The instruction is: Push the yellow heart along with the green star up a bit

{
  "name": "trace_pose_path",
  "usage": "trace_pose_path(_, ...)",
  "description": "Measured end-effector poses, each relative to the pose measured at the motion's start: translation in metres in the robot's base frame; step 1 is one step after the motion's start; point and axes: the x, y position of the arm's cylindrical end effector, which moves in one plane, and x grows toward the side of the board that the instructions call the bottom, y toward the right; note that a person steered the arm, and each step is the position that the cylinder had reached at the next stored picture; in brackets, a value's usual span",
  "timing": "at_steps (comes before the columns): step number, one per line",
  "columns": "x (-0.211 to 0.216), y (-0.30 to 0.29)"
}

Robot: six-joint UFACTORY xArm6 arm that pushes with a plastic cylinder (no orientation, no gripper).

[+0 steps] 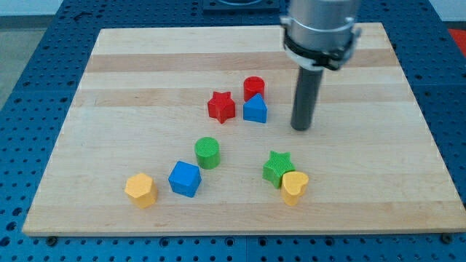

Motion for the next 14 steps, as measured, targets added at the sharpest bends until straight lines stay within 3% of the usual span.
trace_pose_path(1,0.056,0.001)
trace_pose_path(4,0.144,0.001)
trace_pose_path(7,0.129,-0.04)
trace_pose_path(10,0.087,-0.08)
trace_pose_path(14,0.061,-0.033)
